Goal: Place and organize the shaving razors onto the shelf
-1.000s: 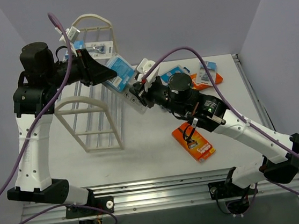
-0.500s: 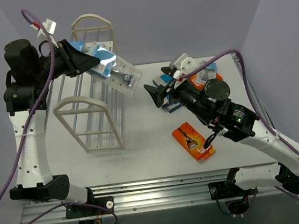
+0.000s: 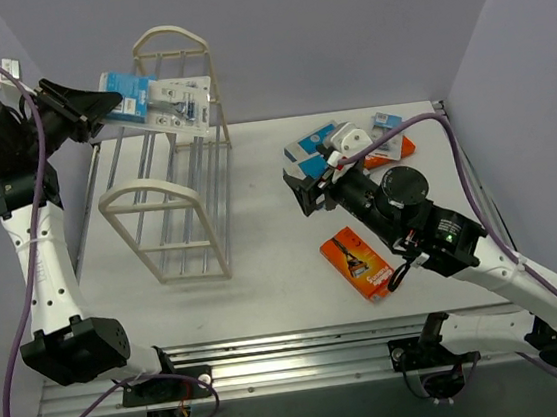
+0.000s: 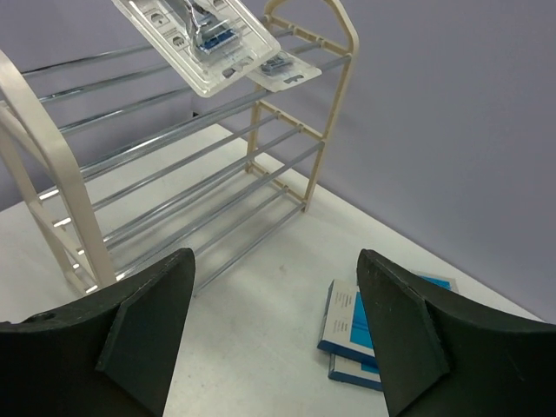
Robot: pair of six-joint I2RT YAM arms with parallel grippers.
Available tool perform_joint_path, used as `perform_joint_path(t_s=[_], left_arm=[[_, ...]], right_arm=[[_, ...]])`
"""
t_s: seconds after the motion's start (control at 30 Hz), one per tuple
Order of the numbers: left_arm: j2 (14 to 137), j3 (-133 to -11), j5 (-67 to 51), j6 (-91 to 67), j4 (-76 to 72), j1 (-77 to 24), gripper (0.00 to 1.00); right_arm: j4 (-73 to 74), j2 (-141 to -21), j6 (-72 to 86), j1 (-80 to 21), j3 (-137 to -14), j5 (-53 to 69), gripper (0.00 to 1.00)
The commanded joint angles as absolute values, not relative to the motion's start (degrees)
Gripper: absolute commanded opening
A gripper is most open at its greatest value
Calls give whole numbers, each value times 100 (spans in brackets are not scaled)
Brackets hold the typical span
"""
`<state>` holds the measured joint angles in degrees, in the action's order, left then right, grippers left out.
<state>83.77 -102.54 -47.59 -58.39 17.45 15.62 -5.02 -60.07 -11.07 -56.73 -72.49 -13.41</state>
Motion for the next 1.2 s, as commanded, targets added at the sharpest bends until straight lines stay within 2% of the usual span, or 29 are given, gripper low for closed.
perform_joint_path(t_s=[0.0, 0.23, 0.47, 0.97, 1.17], left_arm=[[8349, -10125, -4983, -6635, 581, 1652, 2], [8376, -9800, -4720, -6557, 667, 1705, 2], [8552, -10178, -4351, -5810, 1590, 1714, 2], [8789, -9844, -4456, -5854, 1371, 1714, 2], [8886, -9870, -4456, -5757, 1450, 1705, 6]], right_arm=[[-747, -5740, -1090, -5695, -7093, -1608, 71], [-765, -5608, -1099, -5678, -6803, -1740, 72], [-694, -5572, -1142, -5660, -6689, -1854, 73], [-747, -5520, -1125, -5502, -6434, -1863, 75], [-730, -5493, -1107, -5441, -6346, -1863, 76]])
